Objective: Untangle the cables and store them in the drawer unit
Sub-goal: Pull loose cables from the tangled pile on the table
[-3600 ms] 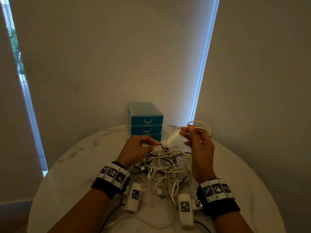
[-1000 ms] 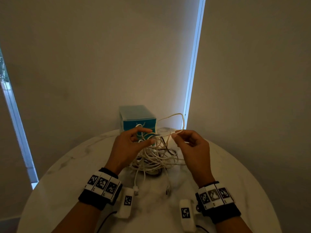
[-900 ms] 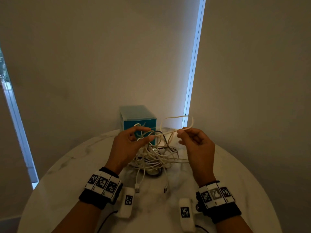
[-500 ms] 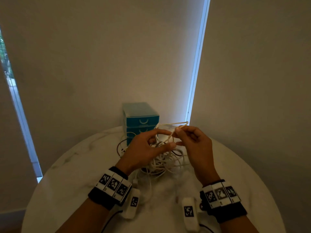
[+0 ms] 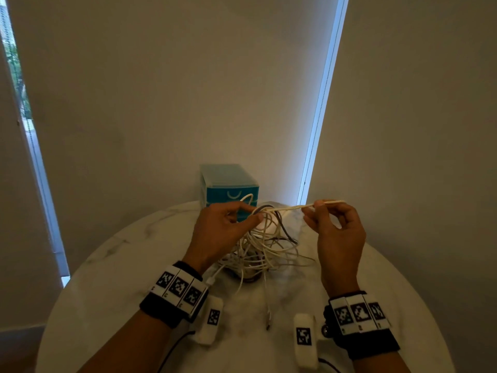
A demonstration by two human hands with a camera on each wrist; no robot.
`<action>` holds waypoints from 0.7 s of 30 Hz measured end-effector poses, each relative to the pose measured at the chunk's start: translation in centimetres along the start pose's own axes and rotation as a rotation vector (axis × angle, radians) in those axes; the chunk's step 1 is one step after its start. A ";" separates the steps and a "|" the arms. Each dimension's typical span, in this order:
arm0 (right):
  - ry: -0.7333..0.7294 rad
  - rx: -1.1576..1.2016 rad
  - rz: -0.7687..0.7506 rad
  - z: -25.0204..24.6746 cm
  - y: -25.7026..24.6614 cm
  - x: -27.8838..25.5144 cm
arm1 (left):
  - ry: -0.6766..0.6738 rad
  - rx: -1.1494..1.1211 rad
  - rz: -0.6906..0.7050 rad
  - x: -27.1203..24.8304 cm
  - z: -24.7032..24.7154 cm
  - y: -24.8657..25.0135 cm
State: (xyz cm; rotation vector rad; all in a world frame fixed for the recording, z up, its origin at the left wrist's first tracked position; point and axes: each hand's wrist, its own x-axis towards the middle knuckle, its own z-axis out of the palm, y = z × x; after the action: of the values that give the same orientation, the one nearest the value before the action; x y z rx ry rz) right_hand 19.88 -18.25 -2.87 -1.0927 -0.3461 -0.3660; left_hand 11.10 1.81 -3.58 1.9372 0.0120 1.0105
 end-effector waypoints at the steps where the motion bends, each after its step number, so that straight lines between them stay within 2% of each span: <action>1: -0.065 -0.050 0.020 -0.2 0.3 0.0 | 0.044 0.017 0.006 0.1 -0.2 0.0; 3: -0.169 -0.113 0.098 -0.5 0.5 -0.1 | 0.070 0.029 -0.007 0.1 -0.7 0.0; 4: -0.172 -0.116 0.126 -0.5 0.5 -0.1 | 0.055 0.018 -0.030 0.2 -0.9 -0.1; 10: 0.133 0.184 0.045 -0.9 -1.0 1.5 | 0.036 0.044 -0.266 0.8 -1.5 -2.3; 13: 0.073 0.175 0.071 -0.8 -0.9 1.2 | -0.032 0.132 -0.366 0.7 -1.5 -3.4; 15: -0.020 0.108 0.110 -0.3 -0.8 0.6 | -0.013 0.135 -0.329 0.6 -1.5 -3.3; 17: -0.084 0.080 0.121 0.1 -0.9 0.0 | -0.045 0.130 -0.175 0.6 -1.5 -2.3; 19: -0.129 0.108 0.128 0.4 -1.3 -0.4 | -0.150 0.158 -0.017 0.5 -1.2 -1.3; 21: -0.165 0.142 0.137 0.6 -1.6 -0.7 | -0.239 0.161 0.034 0.2 -0.5 -0.6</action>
State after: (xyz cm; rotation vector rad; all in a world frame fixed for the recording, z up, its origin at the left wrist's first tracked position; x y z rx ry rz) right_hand 18.48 -18.33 -1.63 -1.0029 -0.4342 -0.1276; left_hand 11.11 2.64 -3.80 2.2020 -0.0771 0.8147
